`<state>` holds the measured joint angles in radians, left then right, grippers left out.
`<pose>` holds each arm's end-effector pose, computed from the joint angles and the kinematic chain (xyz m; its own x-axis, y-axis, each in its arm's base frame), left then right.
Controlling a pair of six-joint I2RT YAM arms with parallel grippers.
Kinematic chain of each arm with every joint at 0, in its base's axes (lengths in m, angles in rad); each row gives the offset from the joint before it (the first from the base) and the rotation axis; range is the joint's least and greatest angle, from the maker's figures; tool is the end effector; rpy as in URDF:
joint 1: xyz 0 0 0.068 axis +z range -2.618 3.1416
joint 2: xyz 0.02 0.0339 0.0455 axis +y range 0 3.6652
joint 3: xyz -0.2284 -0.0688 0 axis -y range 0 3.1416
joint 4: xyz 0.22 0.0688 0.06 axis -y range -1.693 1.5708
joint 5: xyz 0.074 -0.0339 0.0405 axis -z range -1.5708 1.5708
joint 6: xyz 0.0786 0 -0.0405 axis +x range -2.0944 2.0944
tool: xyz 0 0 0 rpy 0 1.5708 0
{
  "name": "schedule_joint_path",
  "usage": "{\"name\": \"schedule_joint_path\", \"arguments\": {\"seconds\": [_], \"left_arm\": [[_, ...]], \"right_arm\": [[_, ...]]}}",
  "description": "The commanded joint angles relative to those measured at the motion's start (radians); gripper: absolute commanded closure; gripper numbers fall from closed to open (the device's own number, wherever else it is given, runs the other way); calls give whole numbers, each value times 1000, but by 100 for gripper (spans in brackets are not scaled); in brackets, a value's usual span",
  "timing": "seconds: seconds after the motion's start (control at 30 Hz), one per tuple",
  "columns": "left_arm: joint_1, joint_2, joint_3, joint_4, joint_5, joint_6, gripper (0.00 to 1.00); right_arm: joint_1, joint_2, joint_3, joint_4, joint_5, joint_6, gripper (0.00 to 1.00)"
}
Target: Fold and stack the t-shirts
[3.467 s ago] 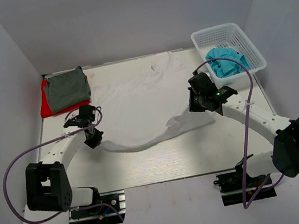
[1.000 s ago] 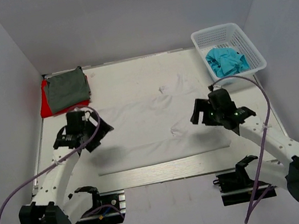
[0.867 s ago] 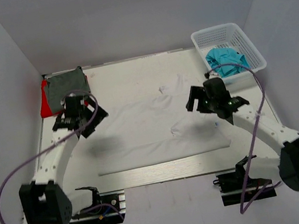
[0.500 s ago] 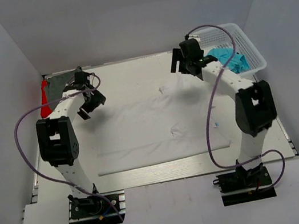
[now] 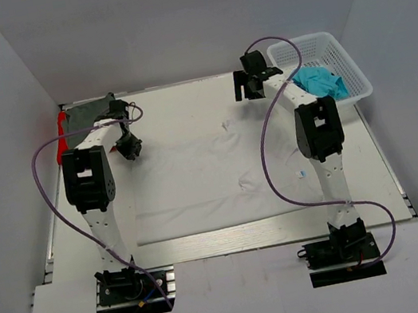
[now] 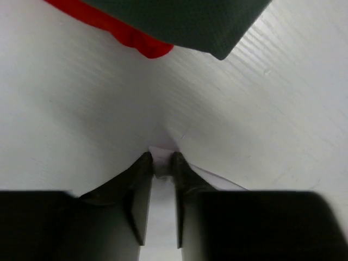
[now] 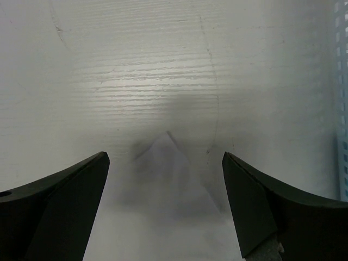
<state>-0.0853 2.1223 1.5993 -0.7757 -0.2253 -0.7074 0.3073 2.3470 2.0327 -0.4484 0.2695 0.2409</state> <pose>0.4008 -0.0166 0.1051 -0.7445 -0.5721 -0.3441 -0.6060 0.7954 -0.0111 0.4982 0.1362 0.1621 -0.6653 0.0301 -0.7460 0.0521 0.9986 -0.0061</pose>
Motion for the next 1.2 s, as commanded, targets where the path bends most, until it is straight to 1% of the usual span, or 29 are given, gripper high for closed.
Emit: {"name": "schedule_joint_path", "arguments": {"seconds": [0.0,0.03,0.07,0.1,0.17,0.3,0.33,0.37,0.57,0.6,0.7,0.73,0.77,0.87,0.9,0.93,0.97,1.03,1.07,1.17], "left_arm": [[2,-27,-30,18,43,13,72],[2,-36,-50,29,43,13,81],[2,-36,-50,29,43,13,88],[2,-36,-64,41,43,13,100],[2,-36,-64,52,57,25,100],[2,-36,-39,40,58,52,100],[2,-36,-30,39,47,52,100],[2,-48,-30,39,38,52,100],[-10,-142,-68,52,27,75,100],[-10,-160,-91,62,14,85,100],[-19,-235,-157,88,14,85,100],[-19,-255,-174,89,1,85,100],[-19,-274,-192,98,1,85,100],[-19,-375,-300,125,12,85,100],[-19,-375,-323,136,26,85,100],[-19,-418,-344,147,26,85,100],[-19,-438,-386,165,41,85,100],[-19,-482,-427,180,52,94,100],[-19,-530,-467,191,66,94,100],[-19,-607,-554,220,75,106,100]], "right_arm": [[-13,32,49,16,-44,-37,10],[-16,40,49,13,-61,-31,11],[-14,61,49,17,-73,-35,13],[-16,66,49,17,-102,-46,17],[-16,83,41,17,-145,-61,24],[-13,84,9,27,-167,-78,65],[-13,78,-17,30,-167,-78,90],[-13,72,-25,31,-167,-83,100],[-2,-61,-189,140,-167,-141,100],[-5,-142,-253,205,-174,-165,100],[4,-274,-444,301,-176,-184,100],[12,-369,-510,321,-168,-192,100],[15,-396,-538,329,-153,-195,100],[29,-567,-734,364,-142,-189,100],[32,-568,-765,370,-142,-183,100],[38,-645,-823,376,-135,-178,100],[41,-673,-877,392,-125,-169,100],[46,-747,-939,395,-96,-155,100],[50,-794,-957,389,-95,-132,100],[61,-932,-1064,369,-99,-121,100]]}}
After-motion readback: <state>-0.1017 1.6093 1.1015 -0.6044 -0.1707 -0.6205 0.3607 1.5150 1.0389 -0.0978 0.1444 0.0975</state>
